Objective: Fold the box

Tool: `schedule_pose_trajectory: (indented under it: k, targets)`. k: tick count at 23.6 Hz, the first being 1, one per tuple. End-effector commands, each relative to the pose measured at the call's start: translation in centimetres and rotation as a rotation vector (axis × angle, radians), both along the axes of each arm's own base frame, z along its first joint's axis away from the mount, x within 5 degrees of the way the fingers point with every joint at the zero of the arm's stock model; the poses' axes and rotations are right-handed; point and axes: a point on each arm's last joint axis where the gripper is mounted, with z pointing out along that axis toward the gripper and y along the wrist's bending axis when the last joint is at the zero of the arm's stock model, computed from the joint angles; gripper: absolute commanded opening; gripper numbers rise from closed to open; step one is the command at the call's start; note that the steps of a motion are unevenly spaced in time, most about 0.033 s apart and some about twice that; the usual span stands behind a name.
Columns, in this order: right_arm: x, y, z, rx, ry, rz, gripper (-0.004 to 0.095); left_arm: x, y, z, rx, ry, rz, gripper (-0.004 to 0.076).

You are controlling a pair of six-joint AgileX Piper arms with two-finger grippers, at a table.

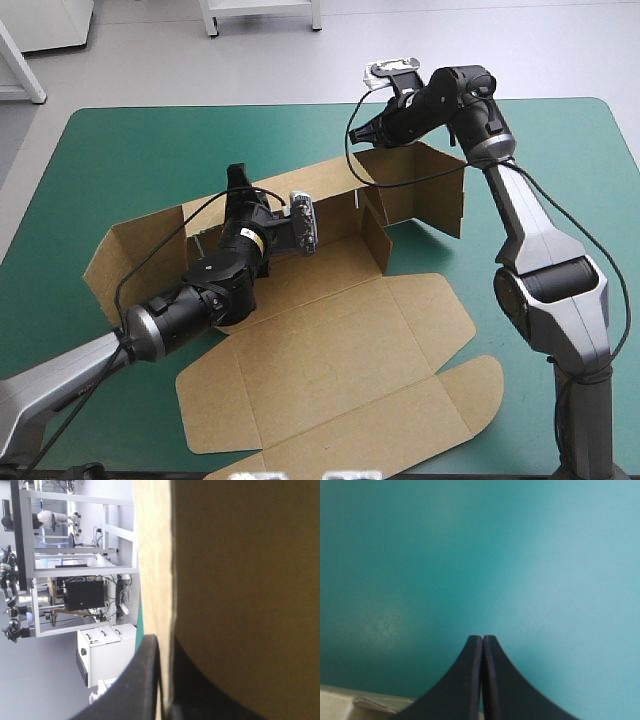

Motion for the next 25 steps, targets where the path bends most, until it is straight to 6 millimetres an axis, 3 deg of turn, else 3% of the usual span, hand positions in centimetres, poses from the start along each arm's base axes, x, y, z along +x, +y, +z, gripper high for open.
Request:
schedule_pose_trajectory:
  k: [1, 4, 9, 14, 20, 25]
  targets:
    - [-1.9, -0.8, 4.3, 0.045, -0.087, -0.006, -0.0017, -0.5, 0.6, 0.9, -0.044, 0.000, 0.045, -0.0008]
    - [-2.6, -1.2, 4.8, 0.021, -0.055, -0.015, -0.0017, -0.5, 0.5, 0.9, -0.049, -0.005, 0.034, -0.0008]
    - [-4.4, -2.1, 7.4, 0.010, -0.115, -0.033, -0.0017, -0.5, 0.4, 1.0, -0.053, -0.009, 0.029, -0.0008]
    - [-3.5, -4.2, 5.3, -0.017, -0.037, -0.074, -0.0017, -0.5, 0.4, 1.0, -0.068, -0.009, 0.032, -0.0008]
    - [-6.7, -4.2, 9.7, 0.131, -0.106, -0.005, -0.0017, -0.5, 0.3, 1.0, -0.083, -0.008, 0.038, -0.0008]
    - [-7.2, -3.9, 10.9, 0.171, -0.160, 0.015, -0.0017, -0.5, 0.3, 1.0, -0.090, -0.006, 0.039, -0.0008]
